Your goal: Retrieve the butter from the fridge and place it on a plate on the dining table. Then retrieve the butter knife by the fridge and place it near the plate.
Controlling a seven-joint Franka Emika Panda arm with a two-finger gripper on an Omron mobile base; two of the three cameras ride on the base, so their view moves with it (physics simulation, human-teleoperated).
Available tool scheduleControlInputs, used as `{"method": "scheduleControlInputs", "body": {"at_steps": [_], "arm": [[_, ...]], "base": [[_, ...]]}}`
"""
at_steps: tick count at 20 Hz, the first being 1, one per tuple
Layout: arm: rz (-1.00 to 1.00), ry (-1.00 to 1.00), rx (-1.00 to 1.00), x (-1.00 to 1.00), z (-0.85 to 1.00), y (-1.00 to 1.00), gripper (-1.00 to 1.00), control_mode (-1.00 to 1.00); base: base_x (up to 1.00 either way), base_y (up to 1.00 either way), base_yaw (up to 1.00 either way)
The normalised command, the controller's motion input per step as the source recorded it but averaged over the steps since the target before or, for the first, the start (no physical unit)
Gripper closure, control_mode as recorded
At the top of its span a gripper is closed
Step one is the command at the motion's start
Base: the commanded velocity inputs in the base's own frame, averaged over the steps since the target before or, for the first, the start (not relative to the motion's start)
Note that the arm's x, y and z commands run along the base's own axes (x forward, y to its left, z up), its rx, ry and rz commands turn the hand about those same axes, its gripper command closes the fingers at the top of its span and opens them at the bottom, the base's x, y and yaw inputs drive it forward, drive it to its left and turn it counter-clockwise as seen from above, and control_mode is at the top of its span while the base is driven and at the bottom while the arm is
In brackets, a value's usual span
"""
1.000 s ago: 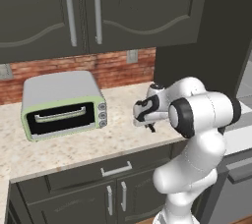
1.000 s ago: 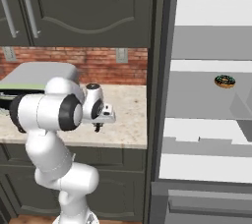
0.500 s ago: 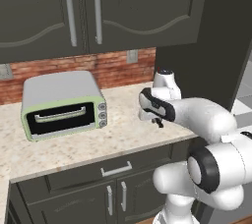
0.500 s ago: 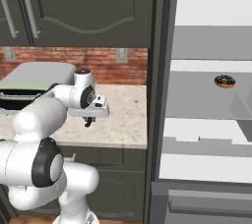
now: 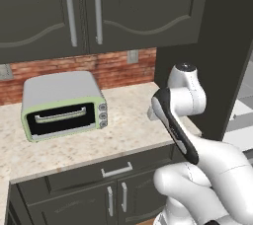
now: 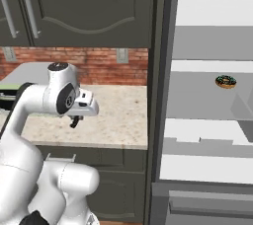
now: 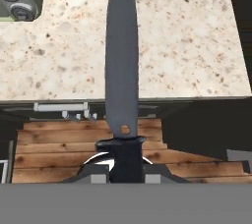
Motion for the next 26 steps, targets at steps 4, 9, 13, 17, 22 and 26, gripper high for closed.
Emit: {"method": "scheduleControlInputs", "body": {"at_steps": [4,9,13,17,22,26], "arm": [[-0.03,0.08,0.00,-0.53,0.72,0.00,1.00,-1.00],[0.00,0.12,0.01,-0.04,0.10,-0.03,1.00,-1.00],[0.00,0.00,0.00,-0.04,-0.03,0.00,1.00,-1.00],[0.00,0.00,0.00,-0.22,0.00,0.00,1.00,-1.00],[0.00,0.00,0.00,-0.10,0.00,0.00,1.00,-1.00],[0.00,0.00,0.00,0.00,0.00,-0.01,1.00,-1.00]], "base": [[0.00,0.00,0.00],[0.00,0.00,0.00],[0.00,0.00,0.00],[0.00,0.00,0.00],[0.00,0.00,0.00],[0.00,0.00,0.00]]}}
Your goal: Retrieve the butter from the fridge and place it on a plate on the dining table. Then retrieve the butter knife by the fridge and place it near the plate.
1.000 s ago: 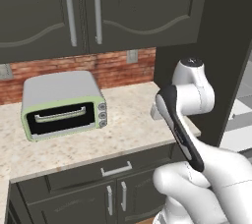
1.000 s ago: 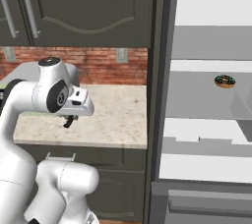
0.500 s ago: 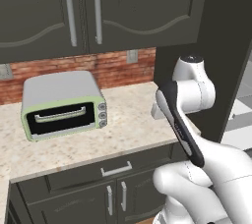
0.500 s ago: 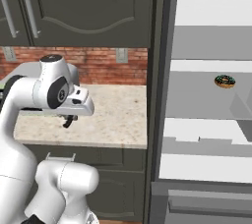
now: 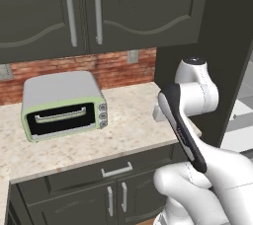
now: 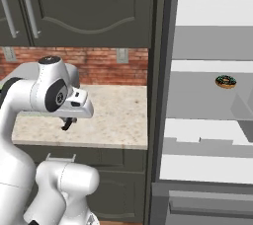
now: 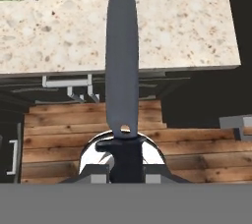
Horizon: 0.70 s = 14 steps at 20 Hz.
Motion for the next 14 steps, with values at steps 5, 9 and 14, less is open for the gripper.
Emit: {"method": "scheduleControlInputs", "body": {"at_steps": [5,9,14], "arm": [[0.00,0.00,0.00,-0.01,0.00,0.00,1.00,1.00],[0.00,0.00,0.00,0.00,0.00,0.00,1.00,1.00],[0.00,0.00,0.00,0.00,0.00,0.00,1.00,1.00]], "base": [[-0.36,-0.01,-0.05],[-0.82,-0.02,-0.25],[-0.70,0.00,-0.33]]}}
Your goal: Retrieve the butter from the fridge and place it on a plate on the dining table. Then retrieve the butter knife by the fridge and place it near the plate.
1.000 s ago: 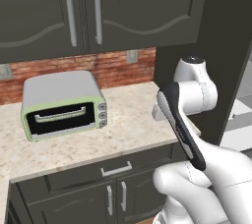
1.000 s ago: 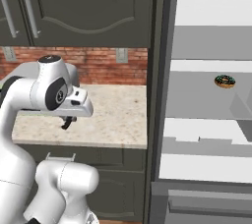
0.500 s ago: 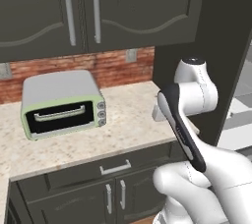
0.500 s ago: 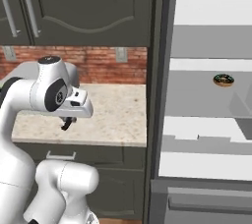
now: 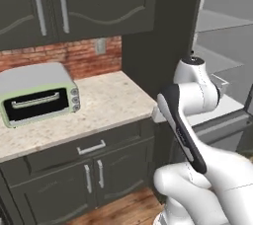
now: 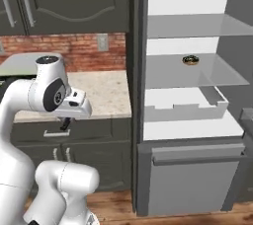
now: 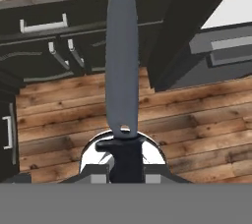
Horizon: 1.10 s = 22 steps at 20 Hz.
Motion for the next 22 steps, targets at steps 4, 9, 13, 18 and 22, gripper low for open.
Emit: {"method": "scheduleControlInputs", "body": {"at_steps": [4,9,13,18,22], "arm": [[0.00,0.00,0.00,0.00,0.00,0.00,1.00,1.00],[0.00,0.00,0.00,0.00,0.00,0.00,1.00,1.00],[0.00,0.00,0.00,0.00,0.00,0.00,1.00,1.00],[0.00,0.00,0.00,0.00,0.00,0.00,1.00,1.00],[0.00,0.00,0.00,0.00,0.00,0.00,1.00,1.00]], "base": [[-0.40,-0.33,-0.55],[-0.37,-0.39,-0.70],[-0.08,-0.38,-0.76],[0.00,-0.51,-0.83],[0.00,-0.77,-0.77]]}}
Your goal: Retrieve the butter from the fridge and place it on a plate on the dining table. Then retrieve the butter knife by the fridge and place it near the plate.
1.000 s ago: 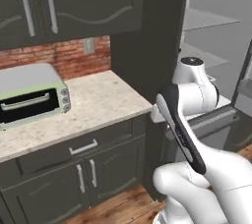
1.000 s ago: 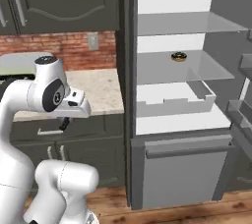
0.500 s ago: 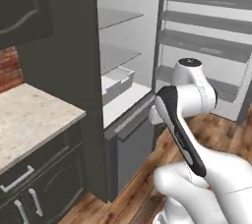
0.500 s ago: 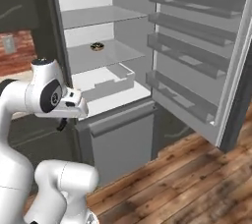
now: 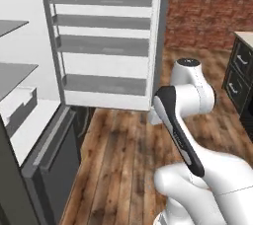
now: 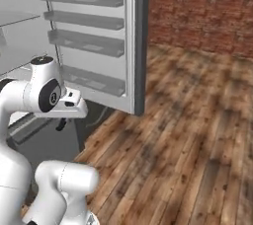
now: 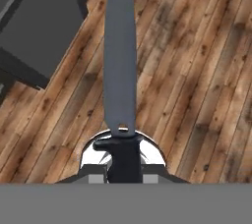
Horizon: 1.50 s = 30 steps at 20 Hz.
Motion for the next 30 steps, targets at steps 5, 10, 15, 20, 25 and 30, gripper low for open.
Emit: {"method": "scheduleControlInputs", "body": {"at_steps": [5,10,15,20,25,30], "arm": [[0.00,0.00,0.00,0.00,0.00,0.00,1.00,1.00],[0.00,0.00,0.00,0.00,0.00,0.00,1.00,1.00],[0.00,0.00,0.00,0.00,0.00,0.00,1.00,1.00],[0.00,0.00,0.00,0.00,0.00,0.00,1.00,1.00],[0.00,0.00,0.00,0.00,0.00,0.00,1.00,1.00],[0.00,0.00,0.00,0.00,0.00,0.00,1.00,1.00]], "base": [[0.03,-1.00,-0.62],[0.43,-0.86,-0.49],[0.76,-0.12,-0.19],[0.95,-0.26,0.00],[1.00,-0.43,0.04],[1.00,-0.22,0.05]]}}
